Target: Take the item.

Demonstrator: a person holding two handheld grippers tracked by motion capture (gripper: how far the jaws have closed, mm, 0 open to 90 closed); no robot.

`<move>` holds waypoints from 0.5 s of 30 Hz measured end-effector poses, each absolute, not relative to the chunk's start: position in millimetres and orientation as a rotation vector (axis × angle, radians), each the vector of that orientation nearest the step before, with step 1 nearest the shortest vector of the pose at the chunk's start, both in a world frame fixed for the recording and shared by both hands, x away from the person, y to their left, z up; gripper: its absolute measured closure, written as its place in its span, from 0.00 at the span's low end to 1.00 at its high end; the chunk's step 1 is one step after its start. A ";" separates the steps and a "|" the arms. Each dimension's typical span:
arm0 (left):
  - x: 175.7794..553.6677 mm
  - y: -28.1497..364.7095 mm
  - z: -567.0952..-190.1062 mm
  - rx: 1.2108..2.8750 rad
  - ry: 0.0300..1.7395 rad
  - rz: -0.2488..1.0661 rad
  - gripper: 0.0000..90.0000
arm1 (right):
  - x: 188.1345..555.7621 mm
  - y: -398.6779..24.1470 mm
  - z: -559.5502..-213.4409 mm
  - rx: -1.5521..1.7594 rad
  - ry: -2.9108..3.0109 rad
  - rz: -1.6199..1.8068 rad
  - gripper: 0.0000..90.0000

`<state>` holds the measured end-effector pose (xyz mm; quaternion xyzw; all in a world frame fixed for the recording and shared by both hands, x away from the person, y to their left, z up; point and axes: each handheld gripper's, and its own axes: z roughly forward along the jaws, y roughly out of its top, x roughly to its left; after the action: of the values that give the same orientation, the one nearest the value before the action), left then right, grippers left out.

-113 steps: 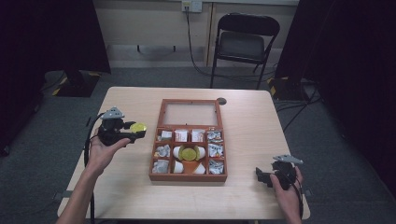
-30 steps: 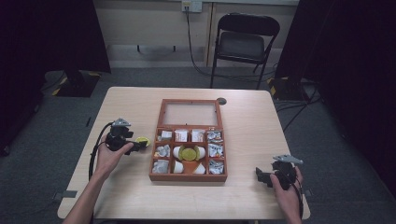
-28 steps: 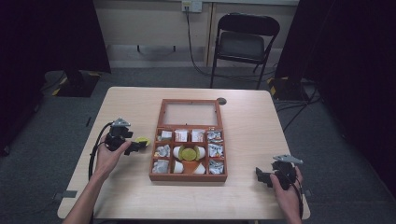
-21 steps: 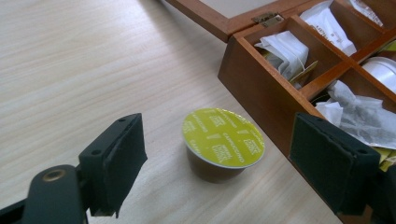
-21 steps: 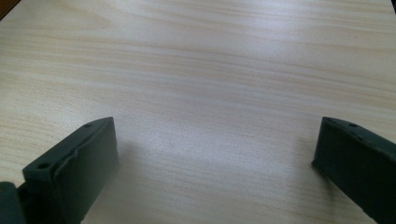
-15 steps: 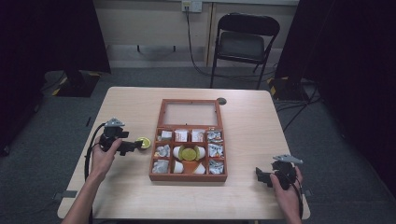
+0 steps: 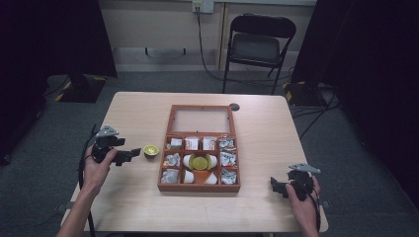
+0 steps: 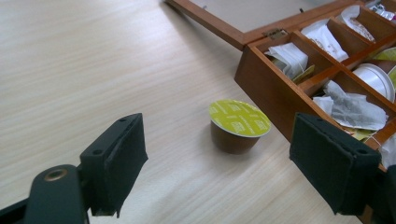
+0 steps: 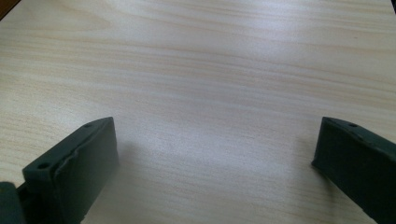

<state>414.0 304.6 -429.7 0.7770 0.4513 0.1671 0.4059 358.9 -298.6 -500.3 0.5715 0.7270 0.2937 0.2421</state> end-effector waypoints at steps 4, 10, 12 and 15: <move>411.6 309.7 -427.1 1.942 1.145 0.424 0.20 | 358.9 -298.6 -500.3 1.563 1.987 0.803 0.00; 408.0 316.8 -433.0 1.940 1.159 0.399 0.20 | 358.9 -298.6 -500.3 1.563 1.987 0.802 0.00; 407.1 318.9 -432.4 1.936 1.163 0.401 0.20 | 358.9 -298.6 -500.3 1.563 1.987 0.802 0.00; 406.0 321.5 -431.6 1.934 1.169 0.410 0.20 | 358.9 -298.6 -500.4 1.562 1.987 0.803 0.00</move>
<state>406.0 321.5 -431.6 0.7680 0.4642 0.1629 0.4101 358.9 -298.6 -500.4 0.5716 0.7269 0.2936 0.2422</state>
